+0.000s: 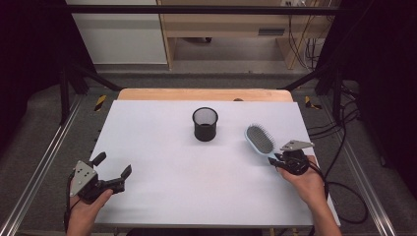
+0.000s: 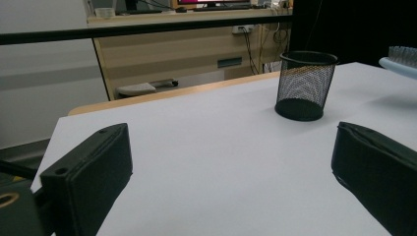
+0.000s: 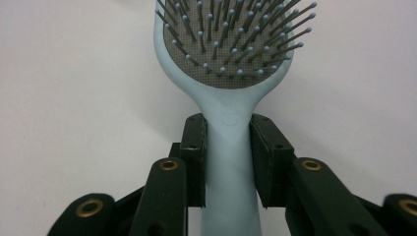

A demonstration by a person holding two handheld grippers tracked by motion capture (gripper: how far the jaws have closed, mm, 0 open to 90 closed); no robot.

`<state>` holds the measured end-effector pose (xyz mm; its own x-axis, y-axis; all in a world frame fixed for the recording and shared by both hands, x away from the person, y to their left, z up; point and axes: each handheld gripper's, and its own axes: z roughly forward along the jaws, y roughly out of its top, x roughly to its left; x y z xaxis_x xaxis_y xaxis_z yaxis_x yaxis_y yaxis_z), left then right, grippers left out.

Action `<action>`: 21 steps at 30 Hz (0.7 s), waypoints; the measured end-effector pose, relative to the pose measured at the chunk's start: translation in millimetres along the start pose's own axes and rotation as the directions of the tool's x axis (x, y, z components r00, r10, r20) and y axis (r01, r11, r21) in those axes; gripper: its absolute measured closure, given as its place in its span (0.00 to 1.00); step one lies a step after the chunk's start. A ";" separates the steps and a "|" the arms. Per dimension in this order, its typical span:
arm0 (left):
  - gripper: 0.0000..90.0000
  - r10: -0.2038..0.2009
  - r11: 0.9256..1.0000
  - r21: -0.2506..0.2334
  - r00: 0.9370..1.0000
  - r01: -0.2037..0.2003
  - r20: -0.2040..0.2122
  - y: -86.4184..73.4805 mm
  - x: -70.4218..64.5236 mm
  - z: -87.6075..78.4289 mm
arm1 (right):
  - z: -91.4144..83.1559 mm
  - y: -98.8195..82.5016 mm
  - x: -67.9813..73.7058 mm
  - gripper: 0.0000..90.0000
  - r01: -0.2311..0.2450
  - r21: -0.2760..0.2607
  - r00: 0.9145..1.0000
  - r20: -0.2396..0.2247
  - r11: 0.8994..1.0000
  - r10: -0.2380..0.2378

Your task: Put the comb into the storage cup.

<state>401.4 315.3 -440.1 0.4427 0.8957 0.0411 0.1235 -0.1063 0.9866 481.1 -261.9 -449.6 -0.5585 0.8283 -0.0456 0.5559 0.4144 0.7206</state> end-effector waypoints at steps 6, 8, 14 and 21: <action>0.02 -0.024 1.000 -0.018 1.000 0.024 0.020 3.7 -4.5 1.8 | 3.3 15.1 15.5 0.77 -0.015 -0.080 1.000 0.010 0.997 0.015; 0.02 -0.016 1.000 -0.019 1.000 0.016 0.026 4.8 -7.4 3.0 | 3.2 19.0 19.9 0.77 -0.019 -0.105 1.000 0.008 0.994 0.019; 0.02 -0.006 1.000 -0.029 0.999 0.008 0.048 9.5 -14.1 7.2 | 5.2 21.5 31.6 0.77 -0.014 -0.148 1.000 0.001 0.989 0.014; 0.02 0.006 0.999 -0.032 0.997 -0.003 0.076 20.2 -23.1 19.3 | 3.2 32.3 42.7 0.77 0.014 -0.188 1.000 -0.002 0.982 -0.015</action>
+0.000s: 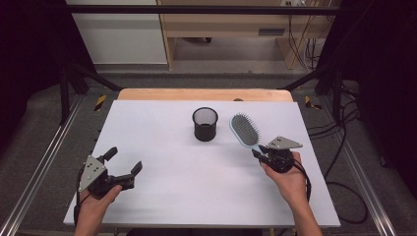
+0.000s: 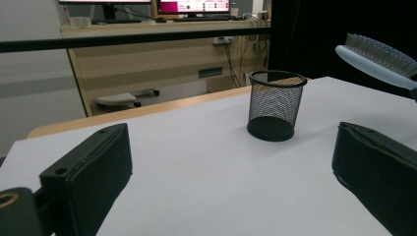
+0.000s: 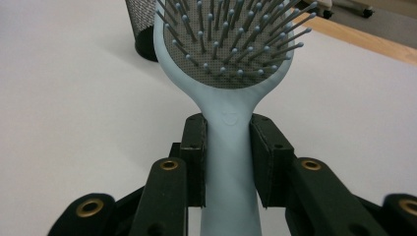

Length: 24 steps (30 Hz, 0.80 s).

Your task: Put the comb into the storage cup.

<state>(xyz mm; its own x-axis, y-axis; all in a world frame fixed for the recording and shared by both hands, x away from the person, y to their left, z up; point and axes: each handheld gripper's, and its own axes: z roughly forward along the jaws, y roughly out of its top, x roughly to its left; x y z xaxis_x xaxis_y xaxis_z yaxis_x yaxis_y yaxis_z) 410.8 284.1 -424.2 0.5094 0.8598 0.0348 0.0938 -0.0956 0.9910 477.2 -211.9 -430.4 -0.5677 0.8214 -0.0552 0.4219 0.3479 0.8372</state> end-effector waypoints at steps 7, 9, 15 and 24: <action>0.02 0.020 1.000 -0.023 0.999 -0.019 0.042 20.9 -15.0 17.7 | 2.2 12.6 13.2 0.77 -0.011 -0.047 1.000 -0.010 0.999 0.010; 0.02 0.016 1.000 -0.025 0.998 -0.014 0.058 26.9 -20.0 24.1 | 3.2 15.4 17.8 0.77 -0.013 -0.059 1.000 -0.008 0.998 0.013; 0.02 0.021 0.999 -0.033 0.995 -0.018 0.097 42.6 -33.9 43.2 | 5.4 20.6 35.0 0.77 -0.025 -0.131 1.000 -0.017 0.991 0.023; 0.02 -0.012 1.000 -0.027 0.988 0.017 0.156 59.7 -48.8 70.0 | 11.2 23.3 48.6 0.77 -0.011 -0.174 1.000 -0.027 0.985 0.006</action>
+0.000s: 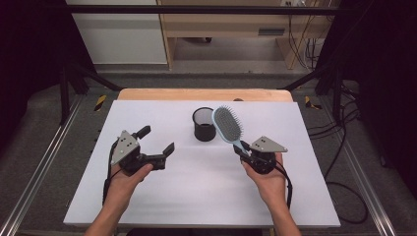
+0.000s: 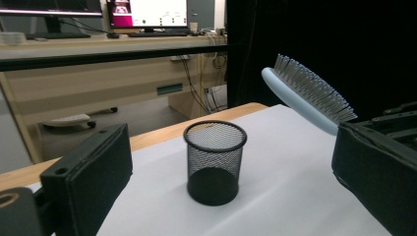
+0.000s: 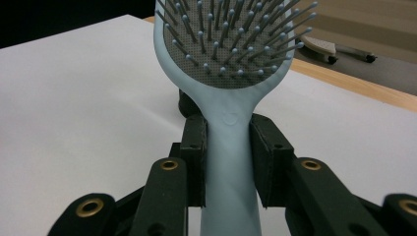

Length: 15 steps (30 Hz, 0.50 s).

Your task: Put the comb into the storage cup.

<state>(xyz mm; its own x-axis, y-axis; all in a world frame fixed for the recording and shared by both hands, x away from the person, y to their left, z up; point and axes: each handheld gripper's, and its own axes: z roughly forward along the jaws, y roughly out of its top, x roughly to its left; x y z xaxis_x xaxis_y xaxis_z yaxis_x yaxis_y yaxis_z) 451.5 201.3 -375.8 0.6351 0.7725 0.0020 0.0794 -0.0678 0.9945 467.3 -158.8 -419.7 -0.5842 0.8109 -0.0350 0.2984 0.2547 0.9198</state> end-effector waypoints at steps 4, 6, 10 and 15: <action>0.02 -0.016 1.000 -0.001 0.999 0.016 0.032 4.5 -8.5 16.2 | 1.8 -0.5 3.6 0.77 -0.001 -0.013 1.000 -0.007 1.000 0.001; 0.02 -0.023 1.000 -0.006 0.999 0.023 0.044 6.9 -14.7 24.1 | 2.8 -0.9 6.0 0.77 0.000 -0.020 1.000 -0.005 1.000 0.000; 0.02 -0.048 0.999 -0.012 0.996 0.049 0.074 12.4 -26.4 38.5 | 1.8 -0.4 10.0 0.77 -0.007 -0.046 1.000 -0.008 0.999 0.006; 0.02 -0.061 0.998 -0.007 0.993 0.062 0.097 17.5 -39.1 55.0 | 1.0 1.7 16.2 0.77 0.000 -0.078 1.000 -0.021 0.997 -0.001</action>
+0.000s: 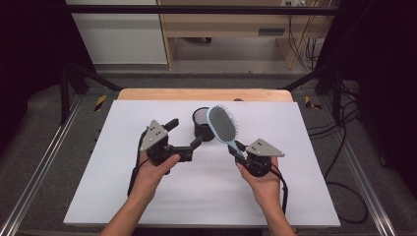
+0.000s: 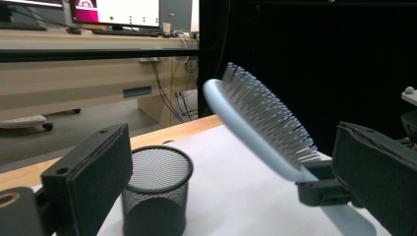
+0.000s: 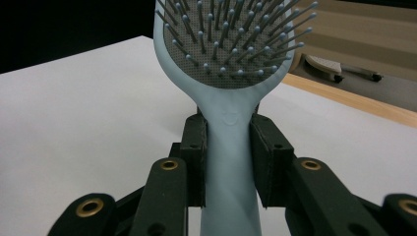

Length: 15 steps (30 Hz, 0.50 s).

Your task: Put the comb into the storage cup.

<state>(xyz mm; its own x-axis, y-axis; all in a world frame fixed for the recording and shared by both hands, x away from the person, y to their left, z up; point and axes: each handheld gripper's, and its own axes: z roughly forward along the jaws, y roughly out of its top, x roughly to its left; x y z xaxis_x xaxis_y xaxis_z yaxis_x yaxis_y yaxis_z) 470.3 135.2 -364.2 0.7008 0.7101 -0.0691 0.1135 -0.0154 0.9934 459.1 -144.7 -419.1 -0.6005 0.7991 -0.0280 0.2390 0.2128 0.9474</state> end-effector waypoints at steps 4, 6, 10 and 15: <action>0.02 0.004 1.000 0.011 1.000 -0.004 0.009 0.3 -5.3 7.5 | 2.5 2.8 6.7 0.77 0.011 -0.021 1.000 -0.019 1.000 -0.011; 0.02 0.006 1.000 0.021 1.000 -0.006 0.011 -0.2 -6.2 9.6 | 4.1 4.1 9.9 0.77 0.015 -0.029 0.999 -0.028 0.999 -0.016; 0.03 -0.026 0.999 0.024 1.000 0.025 0.010 -0.3 -4.7 11.5 | 6.6 6.2 15.9 0.77 0.029 -0.046 0.999 -0.038 0.999 -0.031; 0.05 -0.077 0.996 0.047 0.996 0.075 0.042 -0.2 -1.9 18.3 | 7.7 8.0 22.5 0.77 0.052 -0.069 0.998 -0.032 0.996 -0.054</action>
<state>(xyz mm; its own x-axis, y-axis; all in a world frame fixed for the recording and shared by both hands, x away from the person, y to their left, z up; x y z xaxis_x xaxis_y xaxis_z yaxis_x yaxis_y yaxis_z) 481.9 121.0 -366.0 0.7188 0.6789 -0.1495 0.1993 0.0048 0.9799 453.4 -120.7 -414.6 -0.6365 0.7681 -0.0694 0.1543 0.2150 0.9644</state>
